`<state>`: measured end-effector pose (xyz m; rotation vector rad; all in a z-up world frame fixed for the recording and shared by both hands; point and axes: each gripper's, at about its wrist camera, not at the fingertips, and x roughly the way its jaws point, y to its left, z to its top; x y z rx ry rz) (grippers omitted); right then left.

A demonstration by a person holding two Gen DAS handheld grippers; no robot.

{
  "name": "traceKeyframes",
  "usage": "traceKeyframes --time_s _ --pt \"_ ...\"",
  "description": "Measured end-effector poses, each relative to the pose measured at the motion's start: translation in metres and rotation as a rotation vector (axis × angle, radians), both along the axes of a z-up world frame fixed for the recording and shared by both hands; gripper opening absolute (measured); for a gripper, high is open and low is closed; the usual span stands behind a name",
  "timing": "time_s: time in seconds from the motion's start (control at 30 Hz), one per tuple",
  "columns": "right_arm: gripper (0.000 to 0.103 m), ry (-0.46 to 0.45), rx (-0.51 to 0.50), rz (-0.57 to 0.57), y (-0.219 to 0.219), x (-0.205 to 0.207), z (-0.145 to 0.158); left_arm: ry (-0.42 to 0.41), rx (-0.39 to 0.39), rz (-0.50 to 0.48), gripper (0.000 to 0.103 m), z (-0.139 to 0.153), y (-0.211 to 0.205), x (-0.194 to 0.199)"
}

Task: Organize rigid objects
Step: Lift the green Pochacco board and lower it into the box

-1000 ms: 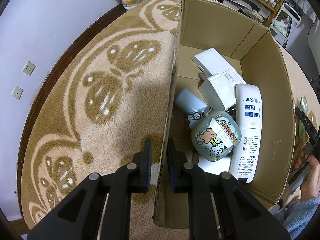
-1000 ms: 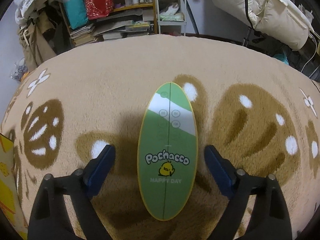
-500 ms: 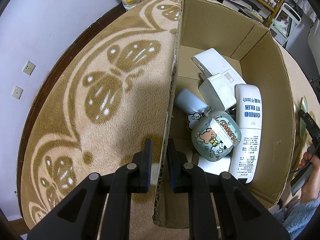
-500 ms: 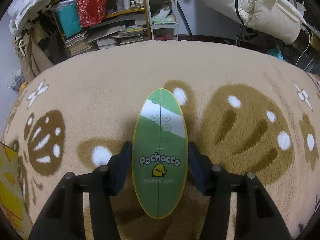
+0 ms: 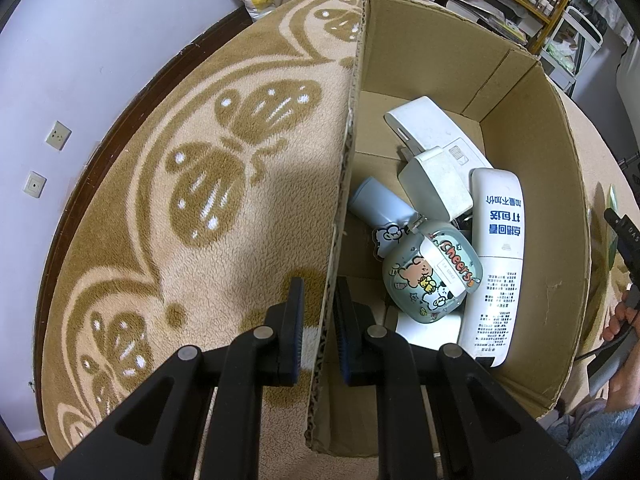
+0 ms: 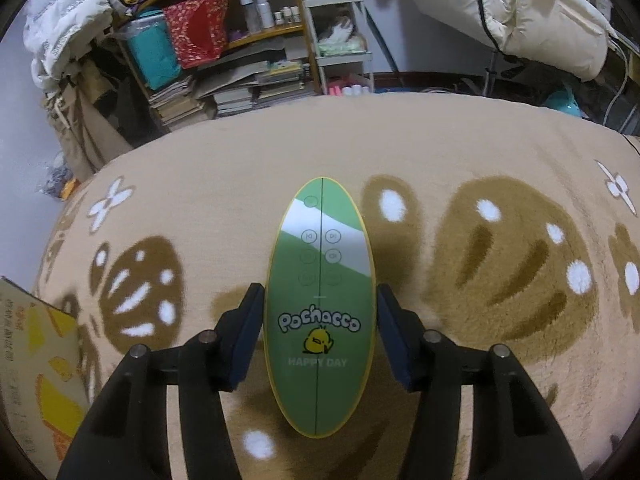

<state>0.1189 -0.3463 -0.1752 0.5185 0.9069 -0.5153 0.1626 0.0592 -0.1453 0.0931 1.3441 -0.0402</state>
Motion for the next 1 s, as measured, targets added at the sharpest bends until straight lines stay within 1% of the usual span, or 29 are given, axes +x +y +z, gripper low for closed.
traceKeyframes --time_s 0.1,0.37,0.63,0.83,1.0 --pt "0.059 -0.032 0.001 0.031 0.007 0.004 0.011 0.0 0.001 0.0 0.014 0.0 0.0 0.0" --pt "0.059 -0.148 -0.001 0.15 0.05 0.01 0.054 0.001 -0.005 0.002 0.014 -0.001 0.0 0.0" --pt "0.059 -0.25 0.008 0.344 0.117 0.017 0.093 0.001 -0.003 0.001 0.014 -0.002 0.0 0.0" --pt "0.059 -0.298 -0.002 0.492 0.17 0.016 0.106 0.001 -0.003 0.001 0.014 -0.001 0.0 0.001" --pt "0.059 -0.313 0.002 0.604 0.21 0.015 0.104 0.001 -0.001 0.0 0.014 -0.001 0.001 0.001"
